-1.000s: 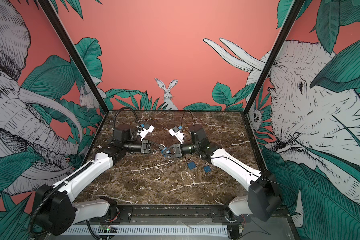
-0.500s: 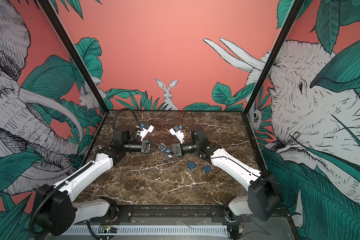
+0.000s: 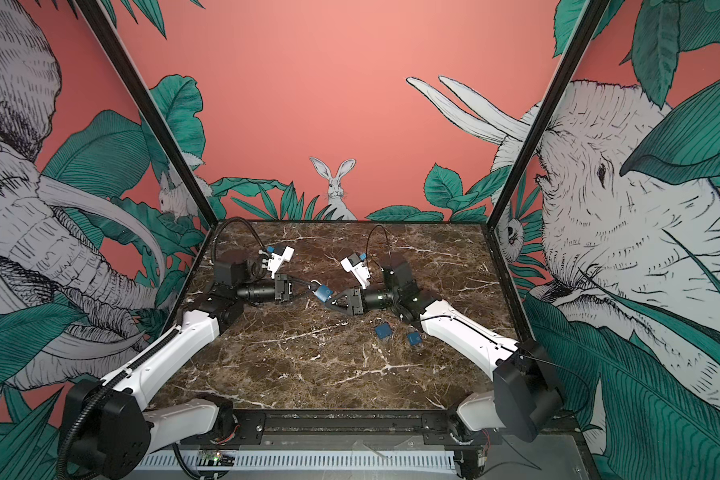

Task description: Lock with the key

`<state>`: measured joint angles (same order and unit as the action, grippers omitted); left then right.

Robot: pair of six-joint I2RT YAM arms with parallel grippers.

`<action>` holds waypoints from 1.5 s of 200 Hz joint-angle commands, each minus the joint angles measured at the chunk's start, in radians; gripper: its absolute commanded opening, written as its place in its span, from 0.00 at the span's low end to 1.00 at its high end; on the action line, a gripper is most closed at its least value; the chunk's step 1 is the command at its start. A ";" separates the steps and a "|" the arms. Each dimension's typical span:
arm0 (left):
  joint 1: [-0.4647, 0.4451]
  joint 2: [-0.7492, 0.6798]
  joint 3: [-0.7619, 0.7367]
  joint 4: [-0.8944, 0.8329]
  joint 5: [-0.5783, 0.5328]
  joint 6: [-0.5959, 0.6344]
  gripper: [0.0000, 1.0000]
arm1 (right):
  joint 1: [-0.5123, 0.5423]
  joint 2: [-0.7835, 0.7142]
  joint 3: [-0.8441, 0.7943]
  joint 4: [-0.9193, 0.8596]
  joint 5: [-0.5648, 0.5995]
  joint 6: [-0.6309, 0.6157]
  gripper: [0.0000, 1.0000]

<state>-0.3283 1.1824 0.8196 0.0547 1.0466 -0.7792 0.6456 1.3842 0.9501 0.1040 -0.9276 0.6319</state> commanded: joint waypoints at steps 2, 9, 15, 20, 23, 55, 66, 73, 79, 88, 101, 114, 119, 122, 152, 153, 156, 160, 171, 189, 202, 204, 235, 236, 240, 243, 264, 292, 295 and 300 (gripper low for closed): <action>0.006 -0.037 0.024 0.007 0.001 -0.001 0.00 | -0.001 -0.006 0.002 0.077 -0.024 0.013 0.31; 0.008 -0.037 0.024 0.005 0.004 0.000 0.00 | -0.001 -0.007 0.003 0.077 -0.021 0.014 0.29; 0.008 -0.039 0.024 0.005 0.006 -0.001 0.00 | -0.001 -0.008 0.004 0.079 -0.020 0.014 0.28; 0.008 -0.038 0.021 0.004 0.006 0.000 0.00 | -0.001 -0.008 0.005 0.078 -0.020 0.013 0.27; 0.008 -0.038 0.021 0.004 0.004 -0.001 0.00 | -0.001 -0.009 0.006 0.079 -0.020 0.013 0.27; 0.008 -0.047 0.019 0.004 0.009 -0.001 0.00 | -0.003 -0.007 0.014 0.067 -0.010 0.007 0.11; 0.009 -0.048 0.019 0.002 0.006 -0.001 0.00 | -0.004 -0.004 0.015 0.066 -0.009 0.006 0.02; 0.010 -0.050 0.019 0.003 0.004 -0.002 0.00 | -0.004 -0.004 0.015 0.066 -0.008 0.008 0.00; 0.012 -0.050 0.017 0.002 0.000 -0.003 0.00 | -0.005 -0.003 0.013 0.066 -0.008 0.008 0.00; 0.015 -0.053 0.015 0.005 -0.008 -0.008 0.00 | -0.006 -0.003 0.011 0.069 -0.009 0.011 0.00; 0.021 -0.056 0.009 0.015 -0.021 -0.018 0.00 | -0.006 -0.006 0.002 0.079 -0.011 0.017 0.00; 0.031 -0.058 0.002 0.041 -0.029 -0.040 0.00 | -0.006 -0.009 -0.006 0.085 -0.014 0.024 0.00; 0.037 -0.059 0.000 0.049 -0.032 -0.047 0.00 | -0.006 -0.009 -0.009 0.093 -0.019 0.028 0.00; 0.040 -0.060 -0.002 0.054 -0.034 -0.052 0.00 | -0.006 -0.009 -0.013 0.098 -0.020 0.033 0.00; 0.089 -0.067 -0.016 0.120 -0.042 -0.107 0.00 | -0.008 -0.017 -0.045 0.130 -0.027 0.056 0.00; 0.091 -0.066 -0.017 0.123 -0.042 -0.110 0.00 | -0.008 -0.017 -0.046 0.130 -0.027 0.058 0.00; 0.099 -0.067 -0.018 0.131 -0.041 -0.116 0.00 | -0.008 -0.018 -0.049 0.136 -0.029 0.060 0.00; 0.106 -0.067 -0.021 0.142 -0.042 -0.125 0.00 | -0.009 -0.019 -0.055 0.145 -0.032 0.065 0.00; 0.127 -0.071 -0.026 0.179 -0.037 -0.152 0.00 | -0.009 -0.021 -0.067 0.164 -0.037 0.080 0.00; 0.147 -0.073 -0.023 0.207 -0.033 -0.170 0.00 | -0.010 -0.021 -0.083 0.189 -0.047 0.098 0.00; 0.155 -0.072 -0.015 0.208 -0.027 -0.172 0.00 | -0.011 -0.022 -0.091 0.203 -0.053 0.108 0.00; 0.156 -0.072 -0.014 0.206 -0.027 -0.171 0.00 | -0.011 -0.022 -0.092 0.205 -0.053 0.110 0.00; 0.170 -0.073 -0.001 0.174 -0.014 -0.150 0.00 | -0.011 -0.028 -0.099 0.180 -0.043 0.094 0.00; 0.171 -0.074 -0.001 0.173 -0.014 -0.148 0.00 | -0.011 -0.028 -0.099 0.178 -0.043 0.093 0.00; 0.171 -0.075 -0.002 0.164 -0.014 -0.142 0.00 | -0.011 -0.030 -0.100 0.166 -0.033 0.084 0.00; 0.173 -0.075 -0.001 0.156 -0.015 -0.136 0.00 | -0.011 -0.030 -0.099 0.157 -0.028 0.077 0.00; 0.174 -0.075 0.005 0.053 -0.031 -0.060 0.00 | -0.013 -0.036 -0.086 0.019 0.054 -0.010 0.00; 0.164 -0.051 0.033 -0.195 -0.072 0.110 0.00 | -0.012 -0.027 -0.074 -0.142 0.228 -0.094 0.00; 0.163 -0.045 0.033 -0.210 -0.075 0.123 0.00 | -0.012 -0.026 -0.075 -0.150 0.242 -0.096 0.00; 0.159 -0.037 0.028 -0.226 -0.078 0.136 0.00 | -0.012 -0.024 -0.077 -0.160 0.264 -0.100 0.00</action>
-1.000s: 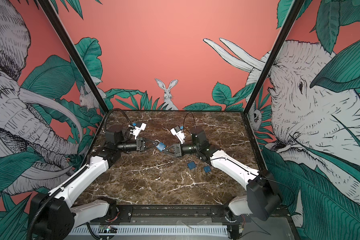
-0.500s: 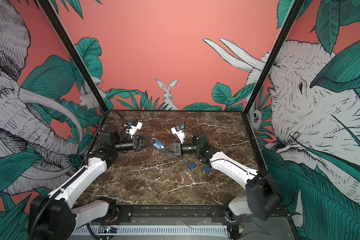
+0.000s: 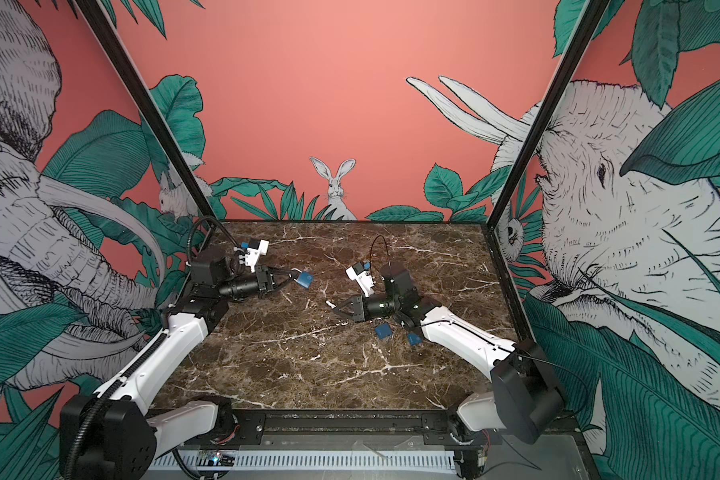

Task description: Lock with the key

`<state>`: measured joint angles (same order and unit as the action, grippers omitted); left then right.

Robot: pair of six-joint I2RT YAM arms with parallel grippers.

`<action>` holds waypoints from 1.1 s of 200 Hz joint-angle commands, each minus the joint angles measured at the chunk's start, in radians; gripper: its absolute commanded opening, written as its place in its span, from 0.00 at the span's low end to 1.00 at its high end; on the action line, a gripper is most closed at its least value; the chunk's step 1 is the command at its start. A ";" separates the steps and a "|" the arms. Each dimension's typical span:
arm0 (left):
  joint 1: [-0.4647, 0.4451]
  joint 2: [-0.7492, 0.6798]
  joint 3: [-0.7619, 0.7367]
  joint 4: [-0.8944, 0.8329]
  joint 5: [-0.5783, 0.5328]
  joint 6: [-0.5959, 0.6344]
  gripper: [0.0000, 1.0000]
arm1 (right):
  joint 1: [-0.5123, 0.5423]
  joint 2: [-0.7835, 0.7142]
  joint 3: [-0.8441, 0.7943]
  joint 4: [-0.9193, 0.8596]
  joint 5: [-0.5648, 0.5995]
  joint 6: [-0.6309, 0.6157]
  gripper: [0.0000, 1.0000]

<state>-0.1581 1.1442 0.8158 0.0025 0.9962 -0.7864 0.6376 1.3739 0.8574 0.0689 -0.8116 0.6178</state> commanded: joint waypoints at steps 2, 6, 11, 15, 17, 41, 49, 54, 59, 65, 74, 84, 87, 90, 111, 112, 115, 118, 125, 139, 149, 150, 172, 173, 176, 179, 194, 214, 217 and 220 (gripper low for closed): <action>-0.013 0.004 0.027 -0.178 -0.029 0.148 0.00 | -0.004 -0.013 0.014 -0.127 0.156 -0.087 0.00; -0.019 0.011 0.020 -0.183 -0.032 0.158 0.00 | -0.005 -0.012 0.013 -0.132 0.173 -0.088 0.00; -0.028 0.021 0.012 -0.191 -0.041 0.171 0.00 | -0.004 -0.012 0.010 -0.143 0.201 -0.090 0.00; -0.037 0.030 0.007 -0.198 -0.050 0.178 0.00 | -0.004 -0.011 0.009 -0.153 0.224 -0.091 0.00; -0.042 0.034 0.003 -0.201 -0.055 0.182 0.00 | -0.004 -0.012 0.009 -0.157 0.236 -0.091 0.00; -0.120 0.102 -0.005 -0.270 -0.119 0.262 0.00 | -0.005 -0.003 0.017 -0.223 0.348 -0.107 0.00; -0.152 0.127 0.002 -0.299 -0.149 0.290 0.00 | -0.005 0.002 0.019 -0.238 0.366 -0.115 0.00; -0.171 0.143 0.005 -0.306 -0.164 0.298 0.00 | -0.004 0.005 0.020 -0.248 0.376 -0.119 0.00; -0.189 0.161 0.004 -0.302 -0.171 0.298 0.00 | -0.004 0.008 0.022 -0.256 0.389 -0.123 0.00; -0.210 0.182 0.006 -0.297 -0.180 0.298 0.00 | -0.004 0.012 0.023 -0.263 0.398 -0.125 0.00; -0.235 0.215 0.004 -0.284 -0.188 0.292 0.00 | -0.005 0.014 0.025 -0.272 0.414 -0.129 0.00; -0.255 0.250 -0.008 -0.244 -0.186 0.270 0.00 | -0.004 0.016 0.024 -0.279 0.437 -0.129 0.00; -0.261 0.257 -0.012 -0.231 -0.191 0.264 0.00 | -0.004 0.016 0.023 -0.280 0.443 -0.128 0.00; -0.266 0.266 -0.018 -0.218 -0.195 0.255 0.00 | -0.004 0.016 0.022 -0.279 0.449 -0.127 0.00; -0.304 0.326 -0.013 -0.211 -0.237 0.262 0.00 | -0.004 0.019 0.010 -0.267 0.460 -0.120 0.00; -0.306 0.329 -0.012 -0.211 -0.239 0.262 0.00 | -0.004 0.019 0.009 -0.266 0.460 -0.120 0.00; -0.310 0.338 -0.012 -0.211 -0.246 0.261 0.00 | -0.004 0.020 0.007 -0.263 0.460 -0.118 0.00; -0.314 0.346 -0.011 -0.209 -0.249 0.260 0.00 | -0.004 0.022 0.006 -0.261 0.460 -0.117 0.00; -0.323 0.366 -0.007 -0.204 -0.255 0.256 0.00 | -0.004 0.025 0.003 -0.258 0.459 -0.115 0.00; -0.334 0.411 -0.003 -0.180 -0.260 0.238 0.00 | -0.004 0.034 0.002 -0.255 0.464 -0.114 0.00; -0.337 0.440 -0.001 -0.158 -0.252 0.227 0.00 | -0.004 0.041 0.002 -0.252 0.461 -0.113 0.00; -0.338 0.442 -0.002 -0.155 -0.252 0.225 0.00 | -0.005 0.041 0.002 -0.251 0.461 -0.112 0.00; -0.349 0.484 0.007 -0.126 -0.245 0.212 0.00 | -0.004 0.057 0.006 -0.241 0.453 -0.113 0.00; -0.349 0.486 0.008 -0.127 -0.245 0.213 0.00 | -0.004 0.058 0.006 -0.241 0.452 -0.113 0.00; -0.349 0.491 0.011 -0.128 -0.243 0.217 0.00 | -0.004 0.061 0.008 -0.242 0.449 -0.112 0.00; -0.349 0.494 0.012 -0.130 -0.243 0.218 0.00 | -0.004 0.063 0.008 -0.240 0.448 -0.113 0.00; -0.350 0.510 0.026 -0.140 -0.242 0.225 0.00 | -0.005 0.074 0.008 -0.236 0.445 -0.111 0.00; -0.353 0.536 0.037 -0.145 -0.229 0.230 0.00 | -0.003 0.089 0.009 -0.224 0.443 -0.101 0.00; -0.354 0.539 0.036 -0.145 -0.229 0.229 0.00 | -0.002 0.091 0.008 -0.223 0.443 -0.098 0.00; -0.354 0.542 0.037 -0.145 -0.229 0.230 0.00 | -0.003 0.094 0.008 -0.220 0.445 -0.096 0.00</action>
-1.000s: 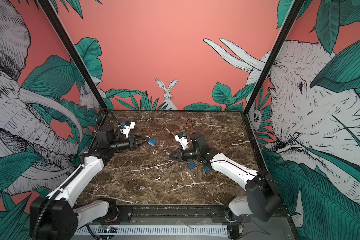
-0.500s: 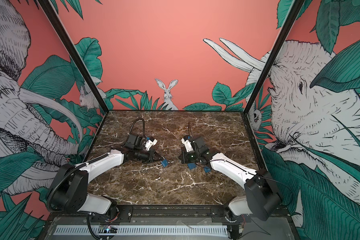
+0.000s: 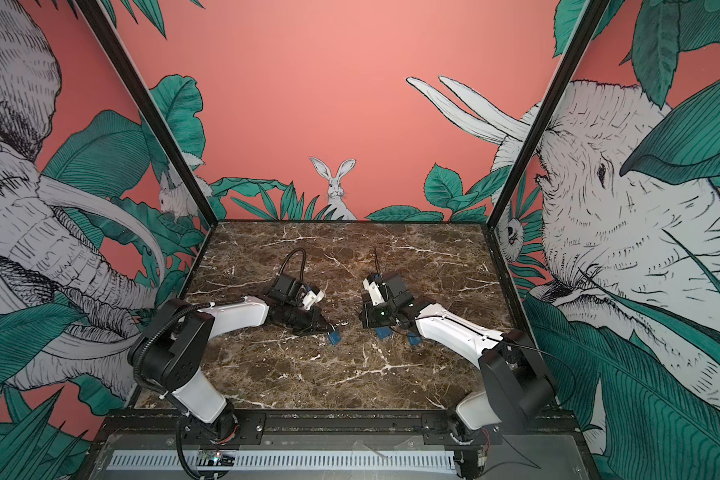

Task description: Lock with the key

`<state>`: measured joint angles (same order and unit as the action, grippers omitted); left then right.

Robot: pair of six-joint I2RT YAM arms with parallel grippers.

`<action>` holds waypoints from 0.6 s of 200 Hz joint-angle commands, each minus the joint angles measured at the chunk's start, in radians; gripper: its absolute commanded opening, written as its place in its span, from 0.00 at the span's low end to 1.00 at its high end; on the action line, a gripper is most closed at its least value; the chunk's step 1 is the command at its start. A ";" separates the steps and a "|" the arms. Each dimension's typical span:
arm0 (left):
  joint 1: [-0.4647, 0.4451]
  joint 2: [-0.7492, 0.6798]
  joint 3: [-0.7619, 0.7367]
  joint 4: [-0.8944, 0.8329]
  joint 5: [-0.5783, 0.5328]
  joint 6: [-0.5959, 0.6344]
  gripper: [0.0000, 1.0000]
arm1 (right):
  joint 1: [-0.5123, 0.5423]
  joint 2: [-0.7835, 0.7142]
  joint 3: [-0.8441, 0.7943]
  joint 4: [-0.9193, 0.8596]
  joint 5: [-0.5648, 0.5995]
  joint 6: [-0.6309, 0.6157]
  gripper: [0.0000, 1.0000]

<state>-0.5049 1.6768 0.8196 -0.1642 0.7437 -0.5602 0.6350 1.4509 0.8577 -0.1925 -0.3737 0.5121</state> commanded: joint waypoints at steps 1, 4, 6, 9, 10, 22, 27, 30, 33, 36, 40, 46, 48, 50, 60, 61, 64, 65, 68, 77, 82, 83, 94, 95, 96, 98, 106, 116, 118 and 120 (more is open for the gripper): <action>-0.007 0.010 0.033 0.022 0.023 0.003 0.00 | 0.000 0.018 0.008 0.042 0.006 0.010 0.00; -0.009 0.012 0.034 0.021 0.024 0.004 0.00 | 0.000 0.021 0.009 0.044 0.006 0.012 0.00; -0.010 0.013 0.034 0.020 0.024 0.005 0.00 | 0.000 0.022 0.009 0.045 0.005 0.013 0.00; -0.011 0.015 0.035 0.018 0.023 0.007 0.00 | 0.000 0.024 0.010 0.045 0.004 0.013 0.00; -0.011 0.016 0.035 0.017 0.024 0.007 0.00 | 0.000 0.025 0.010 0.046 0.005 0.013 0.00; -0.011 0.020 0.035 0.016 0.020 0.009 0.00 | 0.002 0.035 0.015 0.051 0.005 0.019 0.00; -0.011 0.023 0.036 0.017 0.021 0.008 0.00 | 0.003 0.039 0.015 0.054 0.004 0.023 0.00; -0.011 0.024 0.037 0.017 0.021 0.008 0.00 | 0.003 0.041 0.016 0.056 0.004 0.024 0.00; -0.012 0.025 0.036 0.017 0.019 0.008 0.00 | 0.004 0.044 0.017 0.059 0.004 0.027 0.00; -0.012 0.027 0.037 0.016 0.019 0.007 0.00 | 0.005 0.047 0.017 0.062 0.003 0.031 0.00; -0.011 0.028 0.038 0.015 0.017 0.006 0.00 | 0.007 0.051 0.017 0.066 0.003 0.034 0.00; -0.011 0.031 0.039 0.015 0.017 0.006 0.00 | 0.009 0.056 0.019 0.070 -0.001 0.036 0.00; -0.011 0.032 0.038 0.015 0.017 0.005 0.00 | 0.010 0.059 0.020 0.070 0.000 0.037 0.00; -0.011 0.032 0.039 0.015 0.015 0.005 0.00 | 0.011 0.060 0.021 0.071 0.000 0.037 0.00; -0.011 0.038 0.037 0.016 0.011 0.002 0.00 | 0.017 0.065 0.023 0.072 0.004 0.039 0.00; -0.012 0.038 0.038 0.017 0.011 0.001 0.00 | 0.018 0.066 0.025 0.073 0.004 0.039 0.00; -0.013 0.038 0.038 0.018 0.010 0.000 0.00 | 0.019 0.068 0.025 0.073 0.005 0.039 0.00; -0.012 0.038 0.038 0.018 0.010 0.000 0.00 | 0.020 0.069 0.026 0.074 0.006 0.039 0.00; -0.012 0.037 0.038 0.019 0.010 -0.001 0.00 | 0.021 0.070 0.027 0.074 0.008 0.039 0.00; -0.012 0.038 0.036 0.020 0.004 -0.003 0.03 | 0.024 0.075 0.029 0.073 0.011 0.040 0.00; -0.012 0.037 0.038 0.018 0.000 -0.003 0.09 | 0.027 0.075 0.030 0.074 0.012 0.040 0.00; -0.012 0.037 0.038 0.017 -0.001 -0.003 0.11 | 0.027 0.077 0.030 0.073 0.012 0.039 0.00; -0.012 0.034 0.041 0.011 -0.009 -0.003 0.22 | 0.031 0.080 0.033 0.073 0.018 0.040 0.00; -0.012 0.034 0.041 0.011 -0.010 -0.003 0.22 | 0.032 0.081 0.033 0.073 0.019 0.041 0.00; -0.012 0.033 0.041 0.011 -0.012 -0.003 0.23 | 0.032 0.081 0.034 0.073 0.019 0.041 0.00; -0.011 0.032 0.041 0.010 -0.013 -0.002 0.24 | 0.033 0.083 0.035 0.071 0.020 0.041 0.00; -0.011 0.028 0.045 0.005 -0.023 -0.003 0.25 | 0.038 0.087 0.037 0.068 0.026 0.041 0.00; -0.011 0.024 0.046 -0.002 -0.041 -0.005 0.27 | 0.042 0.091 0.042 0.065 0.032 0.041 0.00; -0.011 0.022 0.047 -0.003 -0.044 -0.006 0.28 | 0.044 0.092 0.043 0.063 0.033 0.043 0.00; -0.011 0.021 0.047 -0.004 -0.048 -0.007 0.28 | 0.044 0.095 0.043 0.063 0.034 0.042 0.00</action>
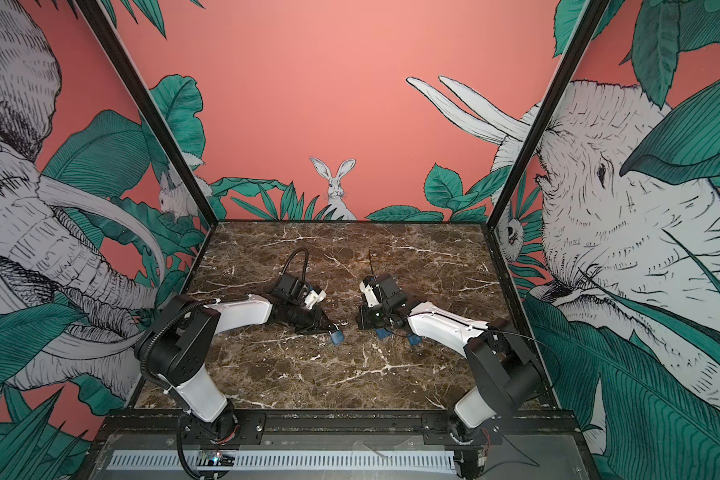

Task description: Lock with the key

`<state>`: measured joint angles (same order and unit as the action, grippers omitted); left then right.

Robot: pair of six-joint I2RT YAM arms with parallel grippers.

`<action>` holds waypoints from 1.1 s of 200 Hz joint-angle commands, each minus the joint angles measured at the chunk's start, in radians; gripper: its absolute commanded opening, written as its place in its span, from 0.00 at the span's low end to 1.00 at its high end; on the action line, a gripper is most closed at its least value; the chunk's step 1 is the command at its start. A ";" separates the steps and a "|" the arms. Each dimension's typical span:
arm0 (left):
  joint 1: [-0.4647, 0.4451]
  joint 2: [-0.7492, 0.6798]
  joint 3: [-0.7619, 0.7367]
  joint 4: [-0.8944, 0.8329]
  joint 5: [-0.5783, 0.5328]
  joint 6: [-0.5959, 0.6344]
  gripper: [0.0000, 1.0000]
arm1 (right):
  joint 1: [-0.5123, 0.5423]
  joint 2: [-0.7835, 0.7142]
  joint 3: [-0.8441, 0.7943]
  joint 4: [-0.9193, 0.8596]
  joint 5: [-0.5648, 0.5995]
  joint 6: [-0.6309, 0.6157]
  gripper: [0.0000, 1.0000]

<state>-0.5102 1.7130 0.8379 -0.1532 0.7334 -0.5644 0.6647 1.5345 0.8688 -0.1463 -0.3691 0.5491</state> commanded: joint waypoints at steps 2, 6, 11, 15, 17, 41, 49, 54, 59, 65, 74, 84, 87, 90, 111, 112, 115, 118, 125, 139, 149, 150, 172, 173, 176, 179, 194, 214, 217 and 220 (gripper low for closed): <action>-0.005 -0.016 0.030 -0.016 -0.041 -0.003 0.29 | 0.016 0.012 0.033 0.017 0.031 0.007 0.00; -0.006 -0.018 0.029 -0.020 -0.048 -0.003 0.29 | 0.018 0.014 0.034 0.016 0.034 0.008 0.00; -0.005 -0.020 0.032 -0.026 -0.057 -0.003 0.30 | 0.021 0.018 0.036 0.017 0.036 0.010 0.00; -0.005 -0.021 0.033 -0.029 -0.065 -0.003 0.30 | 0.023 0.021 0.036 0.017 0.038 0.011 0.00; -0.005 -0.023 0.033 -0.030 -0.069 -0.003 0.30 | 0.025 0.023 0.037 0.017 0.040 0.012 0.00; -0.003 -0.037 0.033 -0.050 -0.107 -0.009 0.31 | 0.040 0.042 0.047 0.015 0.060 0.023 0.00; -0.004 -0.046 0.032 -0.057 -0.119 -0.008 0.31 | 0.043 0.051 0.049 0.019 0.065 0.028 0.00; -0.002 -0.051 0.032 -0.064 -0.123 -0.006 0.31 | 0.047 0.057 0.050 0.020 0.070 0.032 0.00; -0.002 -0.057 0.032 -0.071 -0.124 -0.005 0.31 | 0.049 0.058 0.052 0.022 0.073 0.037 0.00; -0.001 -0.067 0.029 -0.077 -0.141 -0.003 0.31 | 0.052 0.059 0.053 0.024 0.077 0.042 0.00; 0.002 -0.082 0.027 -0.089 -0.168 0.000 0.31 | 0.057 0.093 0.055 0.029 0.083 0.052 0.00; 0.008 -0.104 0.022 -0.102 -0.183 0.002 0.31 | 0.063 0.105 0.055 0.040 0.089 0.061 0.00; 0.010 -0.112 0.021 -0.103 -0.188 0.003 0.31 | 0.065 0.110 0.055 0.044 0.089 0.067 0.00; 0.013 -0.118 0.020 -0.106 -0.192 0.002 0.31 | 0.067 0.115 0.055 0.049 0.090 0.070 0.00; 0.039 -0.178 -0.002 -0.106 -0.213 -0.005 0.31 | 0.085 0.148 0.061 0.065 0.090 0.086 0.00; 0.040 -0.181 -0.003 -0.106 -0.214 -0.005 0.31 | 0.087 0.150 0.061 0.067 0.090 0.086 0.00; 0.046 -0.190 -0.005 -0.105 -0.216 -0.005 0.31 | 0.089 0.156 0.063 0.067 0.091 0.087 0.00; 0.051 -0.199 -0.010 -0.101 -0.218 -0.006 0.31 | 0.090 0.160 0.065 0.069 0.091 0.087 0.00; 0.062 -0.220 -0.019 -0.096 -0.221 -0.009 0.31 | 0.094 0.171 0.067 0.073 0.090 0.090 0.00; 0.085 -0.256 -0.033 -0.089 -0.223 -0.012 0.32 | 0.098 0.186 0.069 0.081 0.092 0.095 0.00; 0.096 -0.273 -0.040 -0.090 -0.218 -0.011 0.32 | 0.101 0.193 0.070 0.087 0.094 0.099 0.00; 0.097 -0.275 -0.039 -0.091 -0.218 -0.011 0.32 | 0.101 0.194 0.070 0.088 0.094 0.100 0.00; 0.109 -0.300 -0.050 -0.097 -0.217 -0.008 0.32 | 0.107 0.204 0.074 0.093 0.093 0.106 0.00; 0.110 -0.301 -0.050 -0.097 -0.217 -0.008 0.32 | 0.108 0.205 0.074 0.093 0.093 0.106 0.00; 0.112 -0.304 -0.051 -0.097 -0.218 -0.006 0.32 | 0.108 0.205 0.075 0.093 0.093 0.105 0.00; 0.113 -0.305 -0.053 -0.096 -0.218 -0.005 0.32 | 0.110 0.208 0.075 0.093 0.093 0.106 0.00; 0.117 -0.312 -0.062 -0.092 -0.218 -0.009 0.32 | 0.114 0.212 0.075 0.093 0.094 0.109 0.00; 0.120 -0.313 -0.071 -0.081 -0.215 -0.015 0.32 | 0.122 0.219 0.076 0.094 0.091 0.115 0.00; 0.120 -0.314 -0.072 -0.080 -0.214 -0.014 0.32 | 0.122 0.220 0.077 0.095 0.091 0.114 0.00; 0.119 -0.314 -0.073 -0.079 -0.214 -0.015 0.32 | 0.124 0.221 0.078 0.094 0.091 0.114 0.00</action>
<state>-0.3965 1.4246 0.7883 -0.2340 0.5255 -0.5694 0.7738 1.7367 0.9226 -0.0769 -0.2901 0.6506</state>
